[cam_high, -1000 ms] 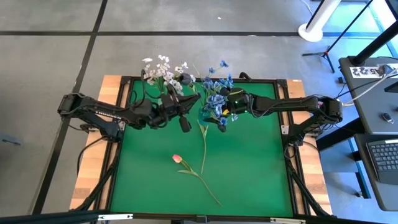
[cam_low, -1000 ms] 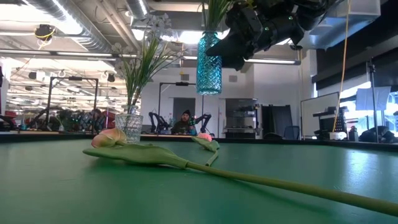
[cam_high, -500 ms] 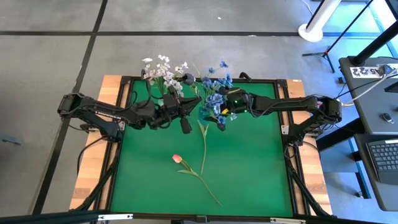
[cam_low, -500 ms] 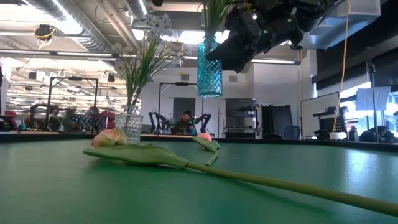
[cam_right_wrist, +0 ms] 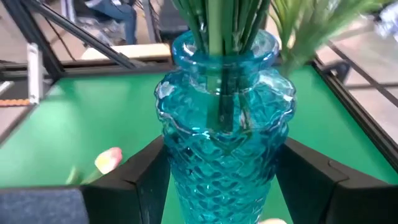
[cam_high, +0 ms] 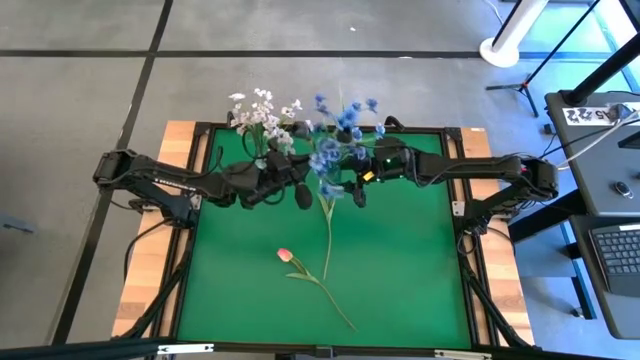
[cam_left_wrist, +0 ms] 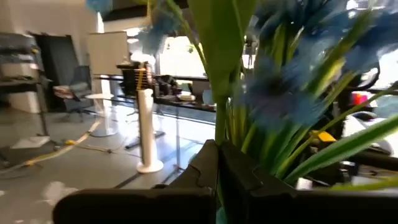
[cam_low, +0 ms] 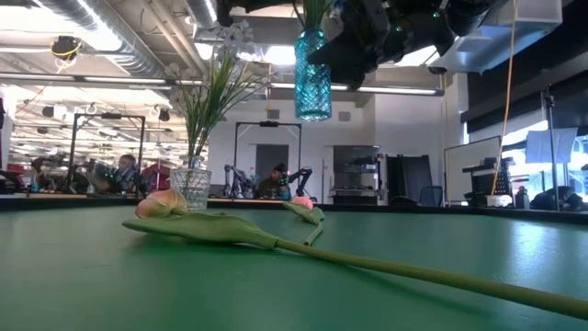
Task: Sort flowers into vase by color
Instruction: Put the black flower into the blue vase
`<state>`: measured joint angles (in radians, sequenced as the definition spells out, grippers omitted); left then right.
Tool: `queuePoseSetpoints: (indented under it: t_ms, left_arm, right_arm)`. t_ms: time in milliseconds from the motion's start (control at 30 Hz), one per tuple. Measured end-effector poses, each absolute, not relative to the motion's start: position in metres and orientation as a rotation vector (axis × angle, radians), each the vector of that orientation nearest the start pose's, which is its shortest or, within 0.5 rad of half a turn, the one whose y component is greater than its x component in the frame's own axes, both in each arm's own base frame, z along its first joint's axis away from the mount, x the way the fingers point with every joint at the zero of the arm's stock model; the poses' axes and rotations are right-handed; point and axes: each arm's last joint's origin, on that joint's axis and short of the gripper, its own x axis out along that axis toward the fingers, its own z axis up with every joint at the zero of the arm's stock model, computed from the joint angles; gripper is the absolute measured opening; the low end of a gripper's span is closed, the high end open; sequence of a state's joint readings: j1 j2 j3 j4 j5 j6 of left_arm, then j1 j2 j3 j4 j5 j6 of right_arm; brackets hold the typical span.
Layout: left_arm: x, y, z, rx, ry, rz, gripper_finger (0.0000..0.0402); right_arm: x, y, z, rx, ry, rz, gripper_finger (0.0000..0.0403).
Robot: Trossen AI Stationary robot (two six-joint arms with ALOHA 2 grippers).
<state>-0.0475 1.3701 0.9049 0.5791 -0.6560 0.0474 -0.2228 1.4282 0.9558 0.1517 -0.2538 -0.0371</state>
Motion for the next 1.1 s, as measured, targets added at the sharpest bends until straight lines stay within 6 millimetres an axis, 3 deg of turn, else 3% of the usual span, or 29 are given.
queuePoseSetpoints:
  t_ms: [133,433,733,900,1100]
  left_arm:
    - [0.306,0.005,0.315,-0.030,-0.100,0.559,0.0000]
    - [0.323,0.006,0.289,-0.062,-0.035,0.555,0.0000]
    - [0.325,0.006,0.286,-0.064,-0.030,0.557,0.0002]
    - [0.322,-0.003,0.288,0.034,0.017,0.529,0.0033]
    - [0.322,-0.023,0.293,0.091,0.088,0.534,0.0097]
  right_arm:
    - [0.313,-0.063,0.278,0.036,0.301,0.039,0.0239]
    - [0.314,-0.064,0.281,0.031,0.294,0.038,0.0239]
    - [0.314,-0.065,0.281,0.009,0.316,0.006,0.0239]
    - [0.314,-0.064,0.282,0.003,0.313,0.007,0.0239]
    - [0.314,-0.065,0.283,0.001,0.312,-0.015,0.0239]
